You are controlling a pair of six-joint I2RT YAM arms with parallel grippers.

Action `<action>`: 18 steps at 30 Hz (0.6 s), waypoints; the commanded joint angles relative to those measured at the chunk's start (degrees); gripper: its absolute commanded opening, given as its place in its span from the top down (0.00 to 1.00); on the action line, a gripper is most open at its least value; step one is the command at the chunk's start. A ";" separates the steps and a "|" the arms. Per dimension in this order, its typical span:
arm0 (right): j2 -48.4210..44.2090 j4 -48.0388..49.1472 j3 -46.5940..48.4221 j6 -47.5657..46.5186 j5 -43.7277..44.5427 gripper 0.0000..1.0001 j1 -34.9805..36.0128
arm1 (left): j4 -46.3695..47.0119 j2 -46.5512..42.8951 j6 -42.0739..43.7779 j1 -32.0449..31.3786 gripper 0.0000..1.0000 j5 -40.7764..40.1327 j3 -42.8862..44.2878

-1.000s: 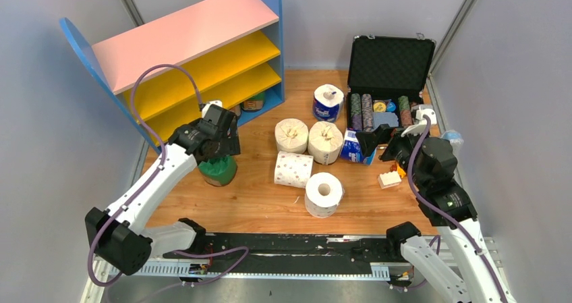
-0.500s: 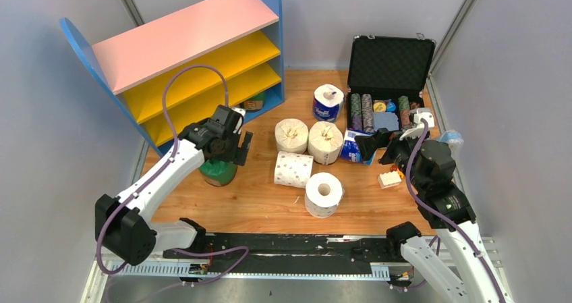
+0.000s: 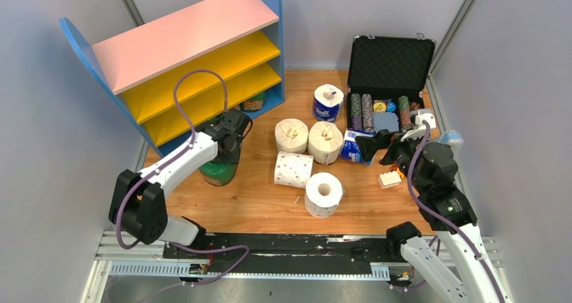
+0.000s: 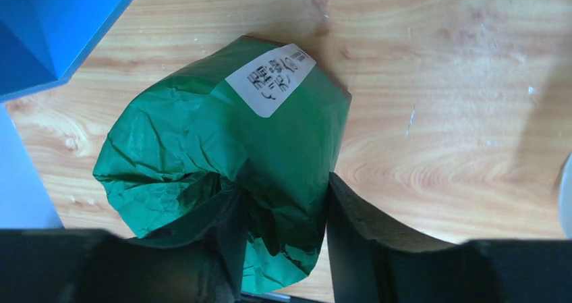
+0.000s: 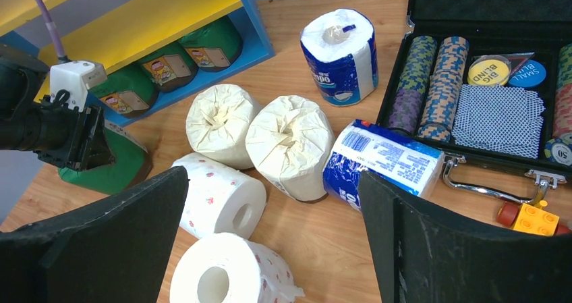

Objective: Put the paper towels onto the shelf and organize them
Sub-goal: Pick up the paper towel from the center of the board.

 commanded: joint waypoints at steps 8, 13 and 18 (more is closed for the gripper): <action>-2.54 2.83 -0.38 -0.65 0.05 0.00 0.14 | 3.61 4.57 -23.32 4.44 0.60 -11.97 5.49; -3.01 2.79 -0.51 -0.60 -0.13 0.00 0.10 | 5.70 7.15 -28.83 7.33 0.55 -9.35 8.63; -3.58 2.83 -0.62 -0.56 -0.27 0.00 0.13 | 4.11 6.70 -26.39 7.38 0.28 -6.81 10.74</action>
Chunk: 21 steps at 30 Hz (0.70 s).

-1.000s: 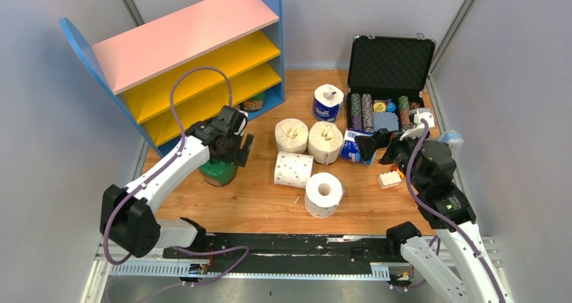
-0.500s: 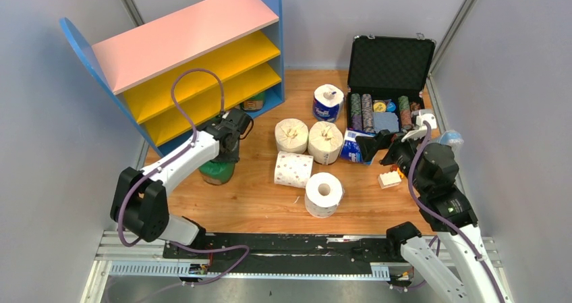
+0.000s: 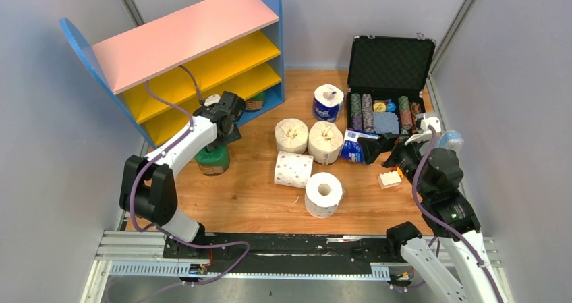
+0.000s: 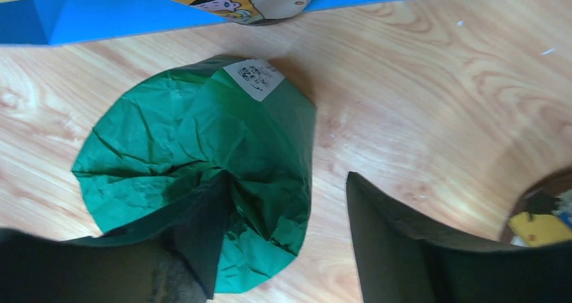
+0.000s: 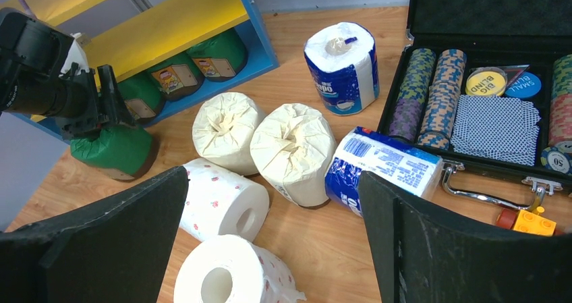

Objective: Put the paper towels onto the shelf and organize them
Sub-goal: Pick up the paper towel from the center of the board.

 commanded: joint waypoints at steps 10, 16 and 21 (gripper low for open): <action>-0.61 2.64 -0.27 -0.56 -0.99 0.00 0.10 | 2.34 -10.87 15.99 -0.06 0.15 7.98 -2.14; -0.89 2.80 -0.40 -0.45 -1.55 0.00 0.16 | 4.44 -11.61 34.50 -2.31 0.13 7.23 -3.95; -1.15 3.14 -0.62 -0.63 -1.98 0.00 0.13 | 6.33 -10.77 43.27 -5.08 0.13 3.94 -6.11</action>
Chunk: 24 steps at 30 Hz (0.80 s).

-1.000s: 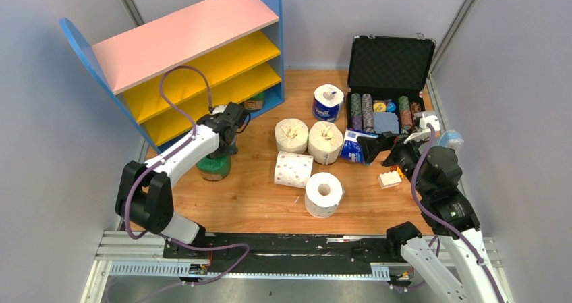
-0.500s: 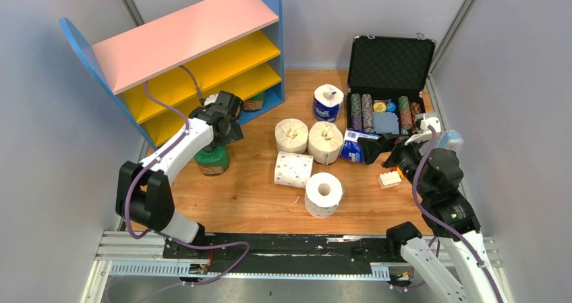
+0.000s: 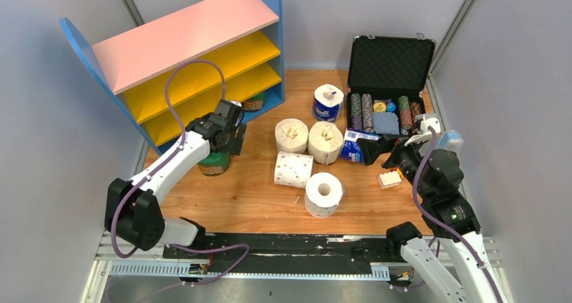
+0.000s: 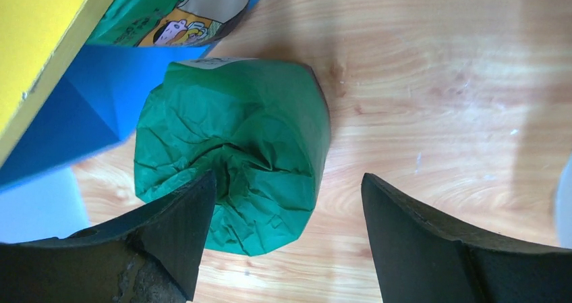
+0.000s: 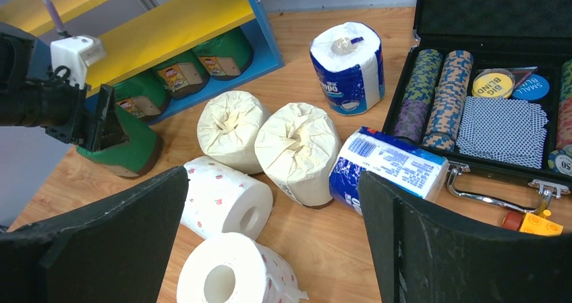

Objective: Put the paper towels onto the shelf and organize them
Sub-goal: Pick up the paper towel from the center of the board.

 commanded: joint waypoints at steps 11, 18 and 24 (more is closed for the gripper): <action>-0.52 3.02 -0.21 -0.56 -1.50 0.00 0.10 | 1.02 3.93 12.34 -4.73 0.25 -8.65 -2.42; -1.36 3.03 -0.21 -0.56 -1.63 0.00 0.13 | 0.37 5.93 9.77 -4.73 0.34 -12.38 -1.87; -2.38 3.03 -0.18 -0.56 -1.61 0.00 0.16 | -0.60 7.46 7.71 -4.73 0.45 -14.17 -1.03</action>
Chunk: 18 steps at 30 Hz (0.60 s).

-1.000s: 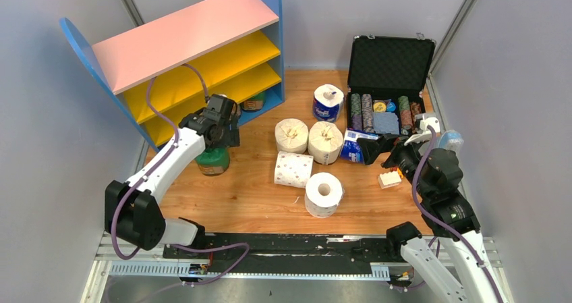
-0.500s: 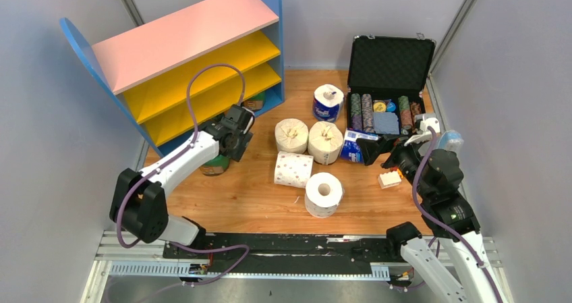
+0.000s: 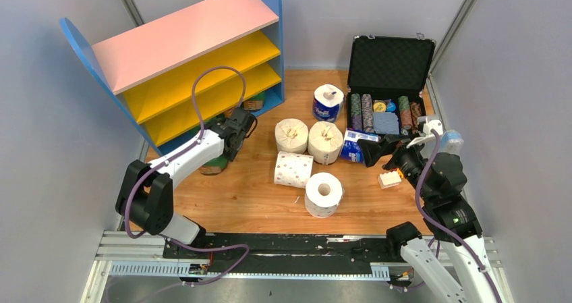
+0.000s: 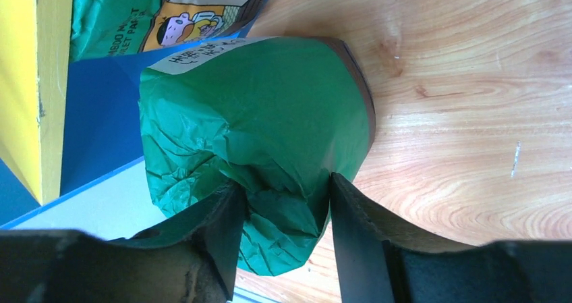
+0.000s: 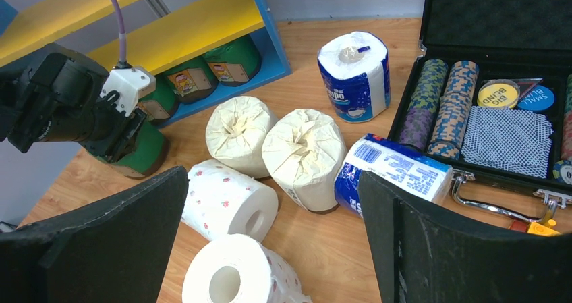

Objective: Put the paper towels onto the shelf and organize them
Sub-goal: Pick up the paper towel from the center of the board.

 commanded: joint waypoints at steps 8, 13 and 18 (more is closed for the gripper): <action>-0.65 2.38 -0.08 0.35 -1.35 0.00 0.15 | -3.23 -2.68 -5.04 1.98 0.61 -1.78 4.04; -1.73 2.39 -0.25 0.75 -2.20 0.00 0.15 | -2.64 -6.44 -3.91 6.89 0.64 0.04 3.83; -3.59 2.40 -0.34 0.82 -1.46 0.00 0.19 | -0.47 -8.30 -2.52 9.75 0.66 -0.81 2.86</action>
